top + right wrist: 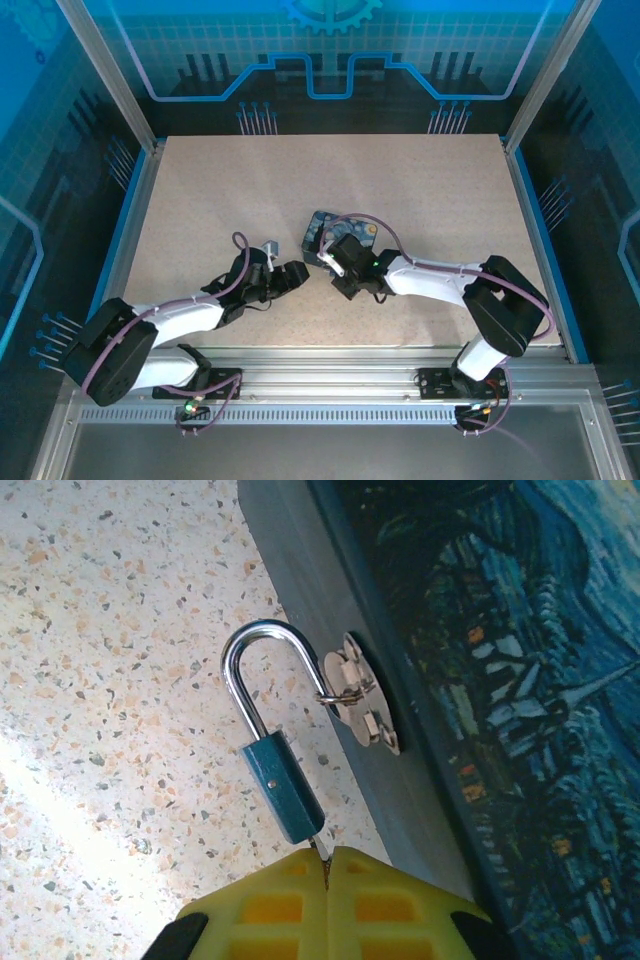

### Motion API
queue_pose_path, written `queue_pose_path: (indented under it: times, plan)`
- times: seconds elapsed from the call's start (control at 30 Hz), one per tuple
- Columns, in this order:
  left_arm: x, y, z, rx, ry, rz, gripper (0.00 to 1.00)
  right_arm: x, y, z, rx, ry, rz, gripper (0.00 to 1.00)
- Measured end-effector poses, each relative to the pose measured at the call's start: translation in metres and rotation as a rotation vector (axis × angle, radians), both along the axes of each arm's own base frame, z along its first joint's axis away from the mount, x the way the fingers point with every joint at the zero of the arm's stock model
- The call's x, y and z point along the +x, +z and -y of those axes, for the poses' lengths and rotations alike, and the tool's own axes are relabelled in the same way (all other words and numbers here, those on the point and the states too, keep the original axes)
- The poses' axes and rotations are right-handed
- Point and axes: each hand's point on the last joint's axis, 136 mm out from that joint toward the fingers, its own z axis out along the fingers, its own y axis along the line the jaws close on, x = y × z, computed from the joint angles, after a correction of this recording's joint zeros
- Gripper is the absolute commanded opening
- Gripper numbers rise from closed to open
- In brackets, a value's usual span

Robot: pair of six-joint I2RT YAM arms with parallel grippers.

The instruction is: Unlock the padlock with the key

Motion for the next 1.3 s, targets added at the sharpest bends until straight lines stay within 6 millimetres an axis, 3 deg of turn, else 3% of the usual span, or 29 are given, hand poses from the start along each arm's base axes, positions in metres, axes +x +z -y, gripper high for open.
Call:
queue_pose_path:
  times: [0.43,0.93,1.3]
  plan:
    - [0.001,0.005,0.001,0.015,-0.011,0.009,0.67,0.001,0.009,0.0,0.005,0.025,0.035,0.0]
    - [0.0,0.009,-0.003,0.026,-0.006,0.016,0.68,-0.002,0.009,-0.018,0.03,0.064,0.044,0.0]
    - [-0.002,0.009,-0.005,0.034,-0.004,0.009,0.68,-0.002,0.044,-0.018,0.112,0.054,0.103,0.0]
